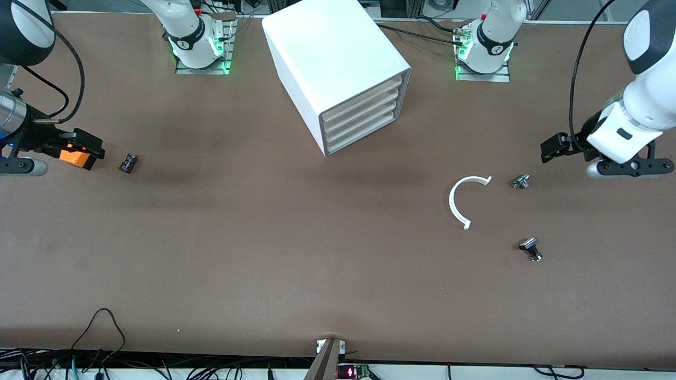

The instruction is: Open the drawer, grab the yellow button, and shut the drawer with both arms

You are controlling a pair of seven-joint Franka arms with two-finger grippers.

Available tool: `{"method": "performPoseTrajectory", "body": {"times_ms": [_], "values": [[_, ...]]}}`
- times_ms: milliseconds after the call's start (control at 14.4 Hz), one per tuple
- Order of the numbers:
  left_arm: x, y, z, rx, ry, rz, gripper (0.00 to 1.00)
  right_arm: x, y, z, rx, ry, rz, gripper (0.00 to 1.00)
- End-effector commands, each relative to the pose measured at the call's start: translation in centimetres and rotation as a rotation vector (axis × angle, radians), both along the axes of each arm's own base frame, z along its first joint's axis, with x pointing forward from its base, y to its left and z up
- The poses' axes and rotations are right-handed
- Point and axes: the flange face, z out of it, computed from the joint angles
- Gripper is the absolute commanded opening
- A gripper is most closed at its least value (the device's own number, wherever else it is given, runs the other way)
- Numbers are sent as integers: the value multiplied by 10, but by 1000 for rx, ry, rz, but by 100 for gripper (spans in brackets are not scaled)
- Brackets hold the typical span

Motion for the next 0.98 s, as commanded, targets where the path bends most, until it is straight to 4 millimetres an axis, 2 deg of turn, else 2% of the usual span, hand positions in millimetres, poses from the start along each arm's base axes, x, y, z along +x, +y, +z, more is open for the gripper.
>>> {"method": "performPoseTrajectory", "body": {"times_ms": [0,70,209,348,488,557,697,906], "values": [[5,-7,8,22,-4,-31,100,1,3,-3,10,10,1,100],[11,-9,-6,18,18,-32,100,2,3,-6,10,16,1,100],[17,-7,-4,12,14,-32,100,4,4,-11,13,22,8,100],[21,2,-16,10,38,-21,100,5,5,-13,13,27,10,100],[22,9,-18,-4,73,-7,100,6,8,-18,14,39,17,100],[19,11,-22,-4,113,-4,100,6,11,-23,16,53,35,100],[13,27,-32,-61,258,9,100,6,18,-27,18,64,75,100],[-16,26,-53,-205,497,-64,100,5,24,-31,21,89,80,100]]}}
